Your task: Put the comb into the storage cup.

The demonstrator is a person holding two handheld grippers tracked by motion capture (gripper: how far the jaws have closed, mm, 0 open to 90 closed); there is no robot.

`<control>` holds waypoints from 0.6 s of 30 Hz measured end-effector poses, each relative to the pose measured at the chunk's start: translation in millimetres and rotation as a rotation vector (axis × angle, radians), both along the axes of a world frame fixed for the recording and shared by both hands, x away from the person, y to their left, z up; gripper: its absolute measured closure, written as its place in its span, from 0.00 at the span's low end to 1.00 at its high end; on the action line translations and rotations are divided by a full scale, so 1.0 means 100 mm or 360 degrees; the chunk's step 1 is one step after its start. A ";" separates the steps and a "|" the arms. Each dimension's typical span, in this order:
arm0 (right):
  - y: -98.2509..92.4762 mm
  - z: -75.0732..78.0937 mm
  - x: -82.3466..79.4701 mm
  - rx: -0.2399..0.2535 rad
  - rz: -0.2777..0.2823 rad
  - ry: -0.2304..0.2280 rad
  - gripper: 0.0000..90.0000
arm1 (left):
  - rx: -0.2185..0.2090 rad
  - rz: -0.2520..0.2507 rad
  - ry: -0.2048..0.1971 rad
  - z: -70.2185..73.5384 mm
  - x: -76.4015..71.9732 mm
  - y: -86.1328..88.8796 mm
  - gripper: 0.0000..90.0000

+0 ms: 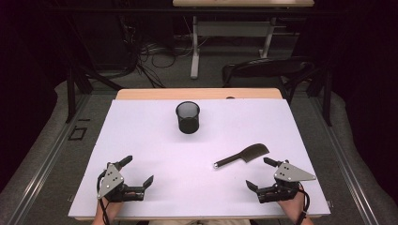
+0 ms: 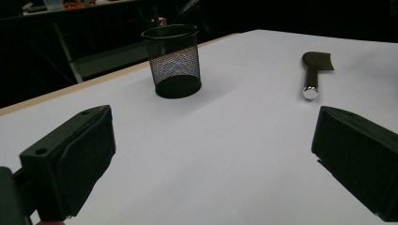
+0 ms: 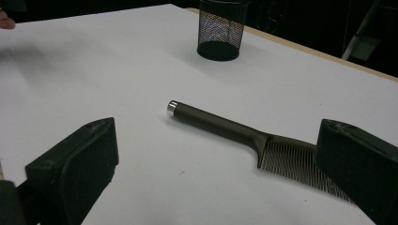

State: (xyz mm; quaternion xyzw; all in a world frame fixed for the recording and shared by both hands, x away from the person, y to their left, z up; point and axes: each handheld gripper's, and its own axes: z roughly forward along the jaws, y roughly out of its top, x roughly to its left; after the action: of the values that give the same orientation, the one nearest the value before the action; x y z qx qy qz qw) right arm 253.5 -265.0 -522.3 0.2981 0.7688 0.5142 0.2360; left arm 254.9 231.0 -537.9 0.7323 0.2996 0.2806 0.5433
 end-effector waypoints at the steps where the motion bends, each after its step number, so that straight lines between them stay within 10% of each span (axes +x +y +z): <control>1: 0.00 0.00 0.01 -0.0006 0.0001 0.0009 0.00 | 0.0001 -0.0003 0.0007 0.00 0.00 0.00 0.00; 18: 0.01 0.00 0.09 -0.0023 -0.0008 0.0077 0.00 | 0.0012 -0.0027 0.0008 0.00 0.05 -0.07 0.00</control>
State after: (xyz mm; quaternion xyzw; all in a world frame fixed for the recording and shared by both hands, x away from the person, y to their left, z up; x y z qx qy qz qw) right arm 262.7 -264.4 -522.7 0.3106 0.7771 0.5008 0.2208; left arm 260.4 223.9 -538.2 0.7376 0.2935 0.2753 0.5422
